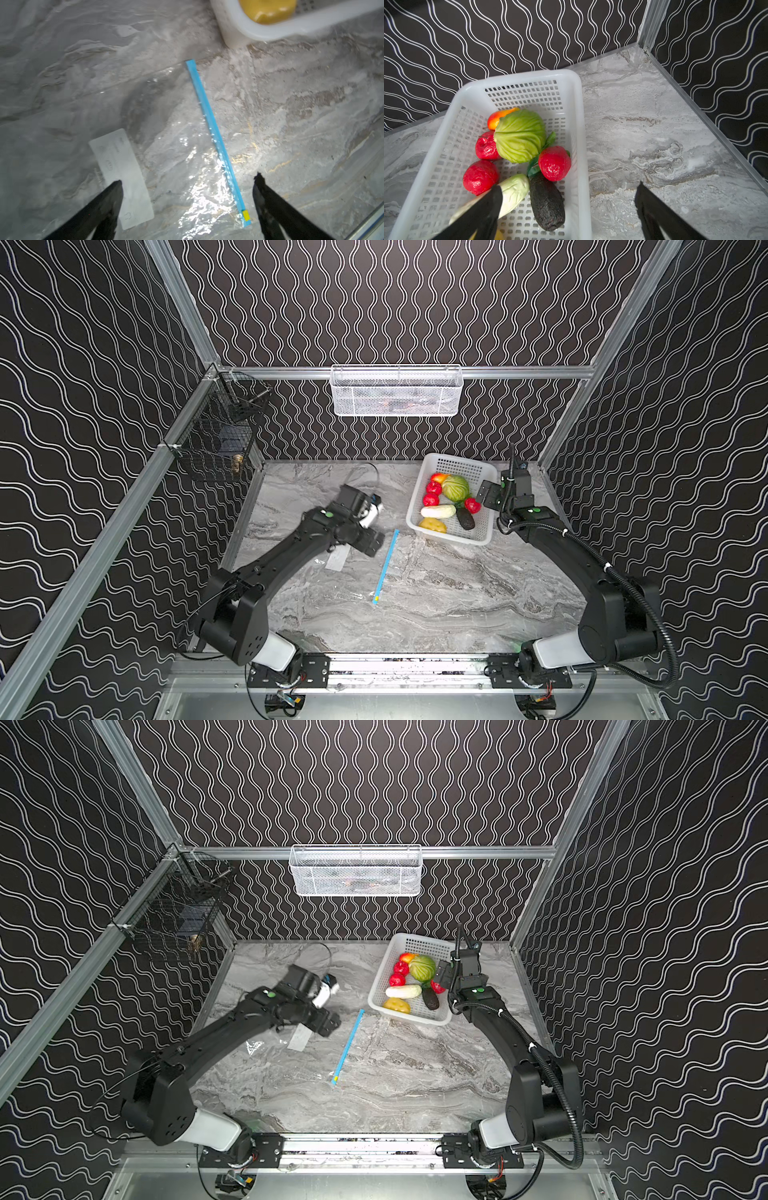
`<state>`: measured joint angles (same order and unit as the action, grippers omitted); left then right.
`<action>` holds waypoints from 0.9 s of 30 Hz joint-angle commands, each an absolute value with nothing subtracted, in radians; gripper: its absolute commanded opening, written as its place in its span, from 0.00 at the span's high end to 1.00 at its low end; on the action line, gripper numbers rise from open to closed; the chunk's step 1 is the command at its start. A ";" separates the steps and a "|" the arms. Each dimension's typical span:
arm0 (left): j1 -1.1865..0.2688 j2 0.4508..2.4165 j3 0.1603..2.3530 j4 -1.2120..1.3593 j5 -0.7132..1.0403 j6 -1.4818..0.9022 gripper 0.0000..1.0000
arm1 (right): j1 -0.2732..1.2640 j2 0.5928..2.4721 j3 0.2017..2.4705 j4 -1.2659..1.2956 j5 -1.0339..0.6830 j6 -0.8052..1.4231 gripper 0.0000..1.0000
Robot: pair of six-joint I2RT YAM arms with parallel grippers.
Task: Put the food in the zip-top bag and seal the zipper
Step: 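Reach the left gripper to the blue zipper while the right moves over the basket, then pinch the top zipper edge with the left gripper and lift it open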
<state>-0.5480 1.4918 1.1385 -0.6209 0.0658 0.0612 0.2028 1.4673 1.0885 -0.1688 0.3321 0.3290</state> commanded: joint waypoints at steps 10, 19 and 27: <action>-0.666 1.584 1.060 -0.564 -0.188 -0.067 0.01 | 0.204 1.456 1.032 -0.220 0.373 0.375 0.01; -0.776 1.728 1.109 -0.583 -0.219 -0.090 0.01 | 0.204 1.466 1.016 -0.211 0.376 0.380 0.01; -0.775 1.800 1.135 -0.600 -0.156 -0.078 0.27 | 0.204 1.483 1.029 -0.191 0.363 0.360 0.01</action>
